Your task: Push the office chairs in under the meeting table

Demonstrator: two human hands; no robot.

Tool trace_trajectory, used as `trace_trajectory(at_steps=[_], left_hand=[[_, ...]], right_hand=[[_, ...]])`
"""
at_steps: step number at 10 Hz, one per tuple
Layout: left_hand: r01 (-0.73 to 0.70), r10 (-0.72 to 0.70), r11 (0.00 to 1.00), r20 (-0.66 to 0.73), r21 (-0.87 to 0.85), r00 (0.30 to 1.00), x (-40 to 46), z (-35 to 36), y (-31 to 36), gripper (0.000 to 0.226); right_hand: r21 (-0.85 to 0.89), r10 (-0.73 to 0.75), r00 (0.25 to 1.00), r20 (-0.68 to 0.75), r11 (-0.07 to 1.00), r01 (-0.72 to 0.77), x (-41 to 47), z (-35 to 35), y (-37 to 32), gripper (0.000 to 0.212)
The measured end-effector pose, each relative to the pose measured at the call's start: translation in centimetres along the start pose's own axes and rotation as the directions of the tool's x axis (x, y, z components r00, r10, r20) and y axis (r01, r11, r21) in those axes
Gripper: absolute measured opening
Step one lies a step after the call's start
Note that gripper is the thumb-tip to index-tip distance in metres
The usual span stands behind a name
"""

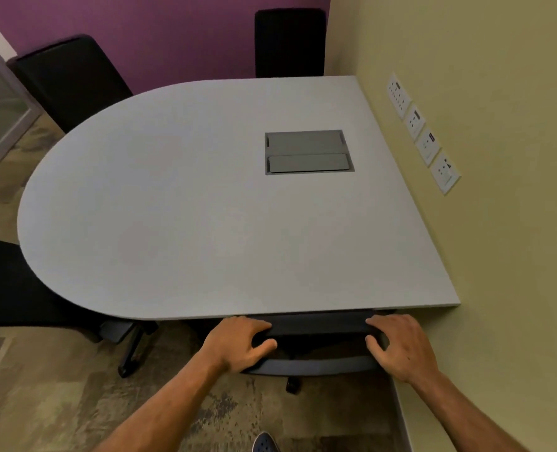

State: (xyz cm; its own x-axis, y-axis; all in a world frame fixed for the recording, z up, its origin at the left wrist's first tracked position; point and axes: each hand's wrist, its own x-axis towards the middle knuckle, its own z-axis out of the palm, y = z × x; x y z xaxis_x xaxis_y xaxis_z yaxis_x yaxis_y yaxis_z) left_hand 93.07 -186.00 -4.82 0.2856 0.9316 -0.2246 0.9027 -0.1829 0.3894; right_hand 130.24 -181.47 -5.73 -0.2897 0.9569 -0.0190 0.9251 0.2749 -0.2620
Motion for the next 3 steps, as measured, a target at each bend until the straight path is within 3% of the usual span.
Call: trace_trajectory(at_steps=[2, 3], left_hand=[[0.006, -0.009, 0.999, 0.052, 0.05, 0.999, -0.1, -0.8, 1.2, 0.068], [-0.005, 0.005, 0.998, -0.006, 0.063, 1.0, -0.1, -2.2, 2.6, 0.073]], right_hand=[[-0.023, 0.014, 0.993, 0.121, 1.0, -0.011, 0.0, -0.6, -0.2, 0.056], [0.072, 0.052, 0.987, 0.151, 0.995, -0.063, 1.0, -2.3, -1.5, 0.052]])
